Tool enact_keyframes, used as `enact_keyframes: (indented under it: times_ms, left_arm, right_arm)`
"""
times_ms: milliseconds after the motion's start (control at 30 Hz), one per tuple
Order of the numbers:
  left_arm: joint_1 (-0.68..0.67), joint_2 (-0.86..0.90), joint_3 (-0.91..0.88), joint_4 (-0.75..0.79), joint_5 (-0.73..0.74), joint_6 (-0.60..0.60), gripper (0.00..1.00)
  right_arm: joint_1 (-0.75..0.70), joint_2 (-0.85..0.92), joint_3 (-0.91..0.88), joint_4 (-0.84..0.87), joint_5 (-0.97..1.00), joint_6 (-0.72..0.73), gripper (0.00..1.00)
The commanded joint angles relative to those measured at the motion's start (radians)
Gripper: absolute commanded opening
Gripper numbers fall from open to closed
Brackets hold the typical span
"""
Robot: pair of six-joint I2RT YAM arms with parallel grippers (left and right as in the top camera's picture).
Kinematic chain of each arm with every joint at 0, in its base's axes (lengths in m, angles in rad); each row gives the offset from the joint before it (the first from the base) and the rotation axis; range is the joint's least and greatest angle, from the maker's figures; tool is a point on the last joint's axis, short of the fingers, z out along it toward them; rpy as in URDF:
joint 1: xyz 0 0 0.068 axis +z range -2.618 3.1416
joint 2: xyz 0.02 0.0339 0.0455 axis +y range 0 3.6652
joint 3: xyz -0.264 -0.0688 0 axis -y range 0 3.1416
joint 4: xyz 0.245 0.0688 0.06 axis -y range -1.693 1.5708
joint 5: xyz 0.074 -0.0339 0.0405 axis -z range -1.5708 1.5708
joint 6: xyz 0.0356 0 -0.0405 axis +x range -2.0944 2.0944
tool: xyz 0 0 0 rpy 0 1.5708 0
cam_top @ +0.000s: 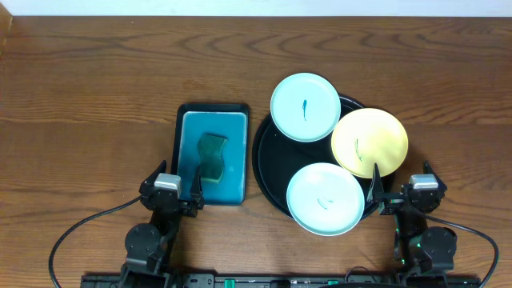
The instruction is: Clean dirty plates on tray and stack at the side
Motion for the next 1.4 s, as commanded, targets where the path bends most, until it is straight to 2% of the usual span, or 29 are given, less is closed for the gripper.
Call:
enact_keyframes:
  times_ms: [0,1167,1300,1367]
  left_arm:
    - [0.005,-0.006,-0.011,-0.043,-0.010,-0.012,0.76]
    - [0.005,-0.006,-0.011,-0.043,-0.008,-0.013,0.76]
    - [0.005,-0.006,-0.003,-0.045,0.073,-0.029,0.76]
    - [0.005,-0.006,0.013,-0.079,0.082,-0.086,0.76]
  right_arm:
    - [0.002,-0.001,-0.001,-0.004,0.006,-0.008,0.99]
    - [0.002,-0.001,-0.001,0.006,0.005,-0.007,0.99]
    - [0.002,-0.001,-0.001,0.002,-0.026,0.019,0.99]
    - [0.002,-0.001,-0.001,0.003,-0.059,0.019,0.99]
